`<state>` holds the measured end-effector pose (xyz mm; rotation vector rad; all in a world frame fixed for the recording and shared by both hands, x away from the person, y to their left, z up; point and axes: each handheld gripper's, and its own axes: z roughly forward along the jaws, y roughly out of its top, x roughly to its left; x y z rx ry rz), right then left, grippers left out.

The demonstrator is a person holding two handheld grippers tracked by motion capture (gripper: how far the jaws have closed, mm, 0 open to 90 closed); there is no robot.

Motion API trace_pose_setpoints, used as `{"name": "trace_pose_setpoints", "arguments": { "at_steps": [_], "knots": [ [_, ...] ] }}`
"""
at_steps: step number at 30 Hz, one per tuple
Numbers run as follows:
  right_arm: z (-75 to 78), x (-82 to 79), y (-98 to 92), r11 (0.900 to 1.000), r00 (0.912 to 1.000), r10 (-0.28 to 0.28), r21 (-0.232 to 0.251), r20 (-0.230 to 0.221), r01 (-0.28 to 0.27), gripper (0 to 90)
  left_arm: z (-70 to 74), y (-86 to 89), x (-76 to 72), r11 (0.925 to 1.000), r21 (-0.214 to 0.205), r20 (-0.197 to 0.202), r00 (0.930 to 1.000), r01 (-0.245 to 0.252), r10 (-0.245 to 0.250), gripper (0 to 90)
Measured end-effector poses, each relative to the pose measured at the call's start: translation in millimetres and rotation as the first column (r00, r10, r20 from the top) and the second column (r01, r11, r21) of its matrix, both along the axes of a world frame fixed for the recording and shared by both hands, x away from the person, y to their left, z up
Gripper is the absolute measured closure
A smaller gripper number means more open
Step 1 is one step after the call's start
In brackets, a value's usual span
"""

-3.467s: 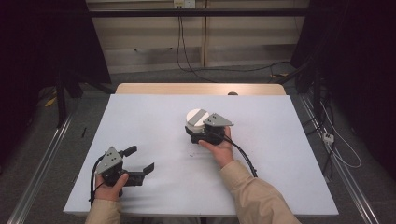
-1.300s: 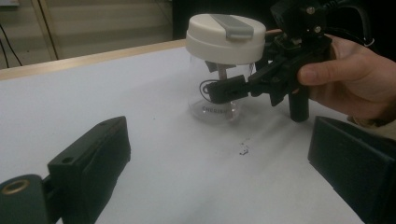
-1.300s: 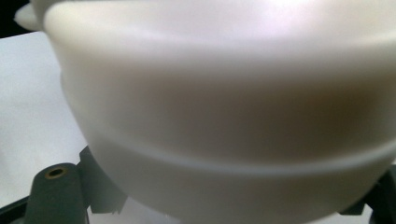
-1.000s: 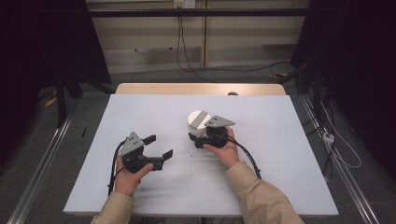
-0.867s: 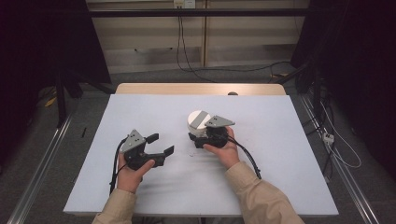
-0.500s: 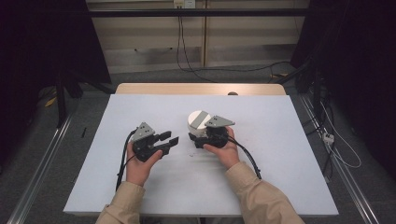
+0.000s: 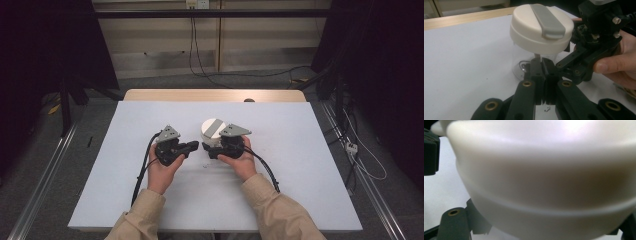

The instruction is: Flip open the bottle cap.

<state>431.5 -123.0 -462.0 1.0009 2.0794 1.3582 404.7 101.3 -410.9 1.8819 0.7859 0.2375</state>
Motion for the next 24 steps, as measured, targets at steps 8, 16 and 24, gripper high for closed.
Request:
{"name": "trace_pose_setpoints", "arguments": {
  "at_steps": [8, 16, 24],
  "knots": [
    [0.0, -0.3, -0.4, 1.0, 1.0, 0.001, -0.002, 0.001, -0.001, 18.4, 0.2, -10.4, 6.0, 0.9999, 0.015, -0.002, 1.0, 0.001, -0.001, 90.0],
    [-0.2, 0.0, -0.9, 1.0, 1.0, 0.0, 0.003, -0.001, 0.0, 18.4, 2.2, -17.1, 8.7, 0.9992, 0.041, 0.003, 1.0, -0.006, 0.006, 90.0],
    [-0.2, -0.4, -0.3, 1.0, 1.0, 0.001, -0.004, 0.002, -0.001, 18.4, 7.1, -17.4, 6.8, 0.9992, 0.04, 0.013, 0.9999, 0.003, -0.004, 90.0]
  ]
}}
